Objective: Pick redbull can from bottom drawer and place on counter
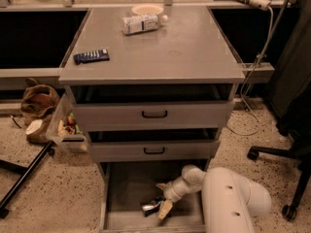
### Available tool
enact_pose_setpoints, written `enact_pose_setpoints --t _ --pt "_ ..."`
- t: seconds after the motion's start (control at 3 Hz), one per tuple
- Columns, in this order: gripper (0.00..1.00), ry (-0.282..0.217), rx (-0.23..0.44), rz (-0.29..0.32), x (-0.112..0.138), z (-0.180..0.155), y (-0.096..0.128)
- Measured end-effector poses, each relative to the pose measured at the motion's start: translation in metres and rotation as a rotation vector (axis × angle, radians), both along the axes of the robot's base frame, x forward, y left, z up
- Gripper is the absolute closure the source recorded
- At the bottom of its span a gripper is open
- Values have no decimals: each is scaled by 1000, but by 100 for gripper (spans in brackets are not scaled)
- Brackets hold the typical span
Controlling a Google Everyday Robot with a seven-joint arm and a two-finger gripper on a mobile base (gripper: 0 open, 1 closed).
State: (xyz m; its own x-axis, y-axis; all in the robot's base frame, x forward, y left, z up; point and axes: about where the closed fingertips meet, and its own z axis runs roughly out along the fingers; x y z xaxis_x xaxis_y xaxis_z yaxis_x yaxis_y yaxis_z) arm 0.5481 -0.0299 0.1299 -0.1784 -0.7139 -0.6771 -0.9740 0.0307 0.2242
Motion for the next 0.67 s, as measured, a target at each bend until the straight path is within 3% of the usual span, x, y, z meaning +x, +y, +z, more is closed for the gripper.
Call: enact_pose_setpoints --t 0.33,0.67 --pt "0 -54 -30 61 -10 11 23" --pt "0 -44 -26 54 -13 5 21"
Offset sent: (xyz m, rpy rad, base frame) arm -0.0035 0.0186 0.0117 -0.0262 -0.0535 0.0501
